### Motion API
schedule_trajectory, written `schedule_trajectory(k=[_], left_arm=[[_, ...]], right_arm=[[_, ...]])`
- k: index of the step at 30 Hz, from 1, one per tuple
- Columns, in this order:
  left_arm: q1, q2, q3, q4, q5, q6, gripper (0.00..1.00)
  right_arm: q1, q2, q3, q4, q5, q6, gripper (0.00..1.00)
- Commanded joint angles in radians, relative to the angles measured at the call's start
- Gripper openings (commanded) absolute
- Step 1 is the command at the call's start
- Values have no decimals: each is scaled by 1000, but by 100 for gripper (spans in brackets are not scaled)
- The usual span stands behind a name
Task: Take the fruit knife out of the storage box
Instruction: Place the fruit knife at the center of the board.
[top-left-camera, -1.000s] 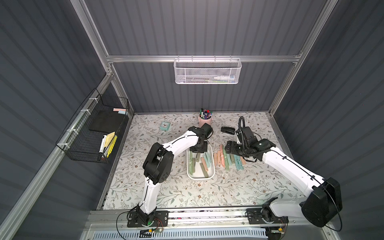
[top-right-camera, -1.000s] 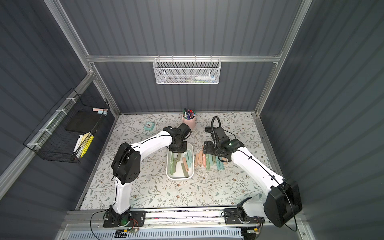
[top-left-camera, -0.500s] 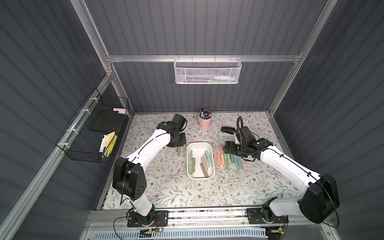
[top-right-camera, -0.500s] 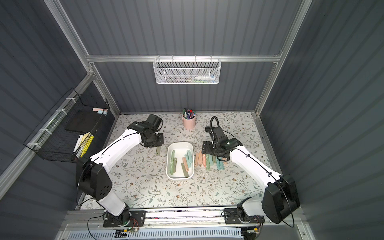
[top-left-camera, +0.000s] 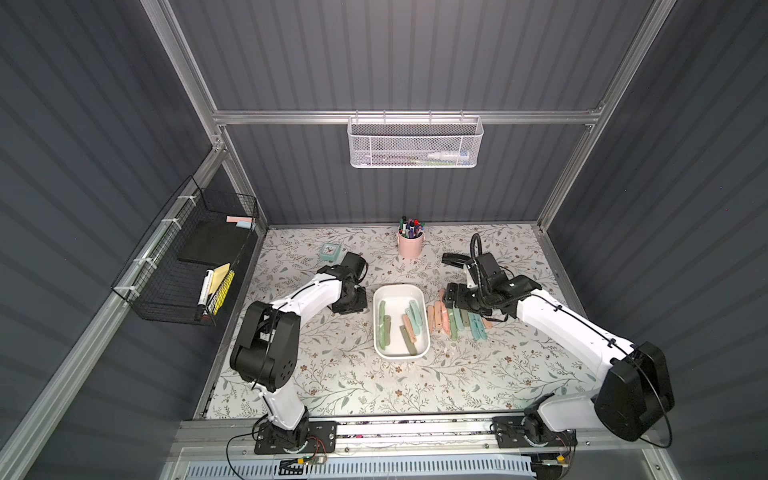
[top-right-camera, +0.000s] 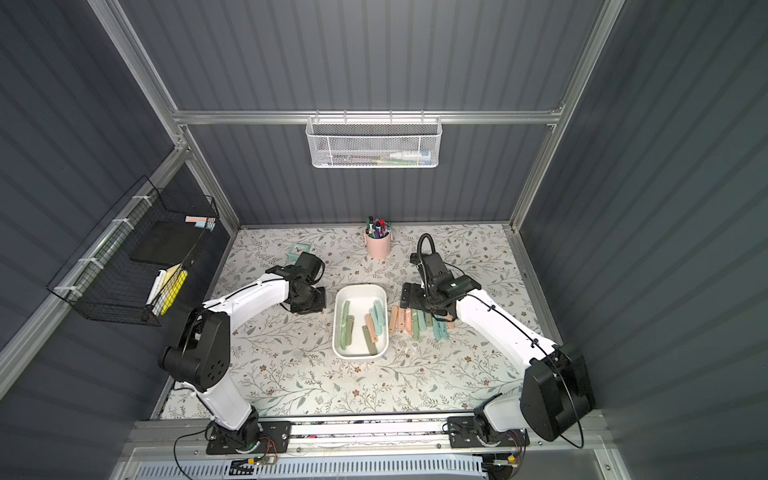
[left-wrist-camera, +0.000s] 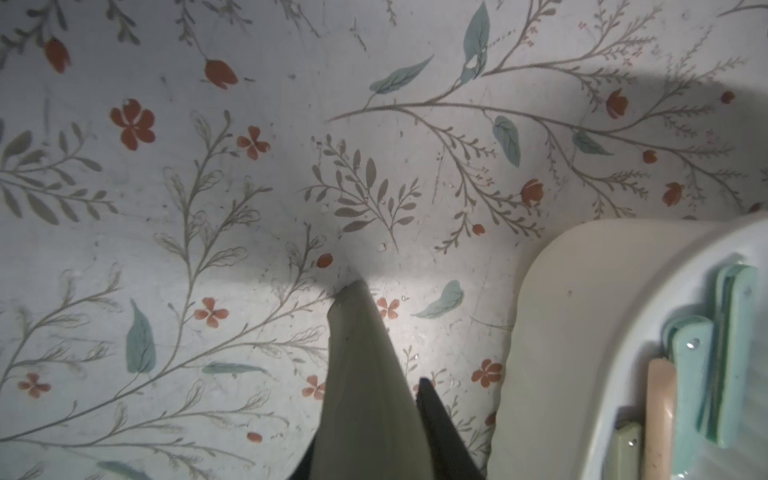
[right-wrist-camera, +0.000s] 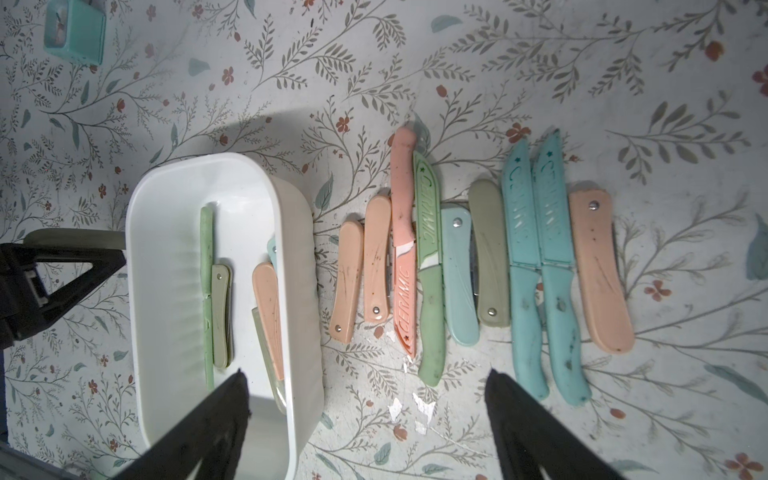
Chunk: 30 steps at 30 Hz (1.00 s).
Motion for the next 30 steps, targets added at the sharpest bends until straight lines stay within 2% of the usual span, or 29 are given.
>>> schedule_trajectory(k=[1,14,16,18,19,20,24,30], left_arm=[[-2,19,-2,35,-4,20,29],[-2,38,-15,55,-28,8,28],[-1,42,6,51,-65,-1,34],[8,66,51,19,-118,-24,46],[18,88,80,-2,-135,-44,58],[27,114,111,-17,-140,-56,65],[34,202,202,-51,-158,-106,72],[61,283,288,-85,-165,-188,71]], right_arm=[[-1,4,13,5,-13,3,91],[2,31,22,16,-30,9,99],[5,30,19,16,-26,8,99],[5,28,18,17,-25,5,99],[5,27,17,18,-25,4,99],[5,27,16,16,-24,2,99],[4,25,16,6,-18,1,99],[5,2,9,-10,1,2,99]])
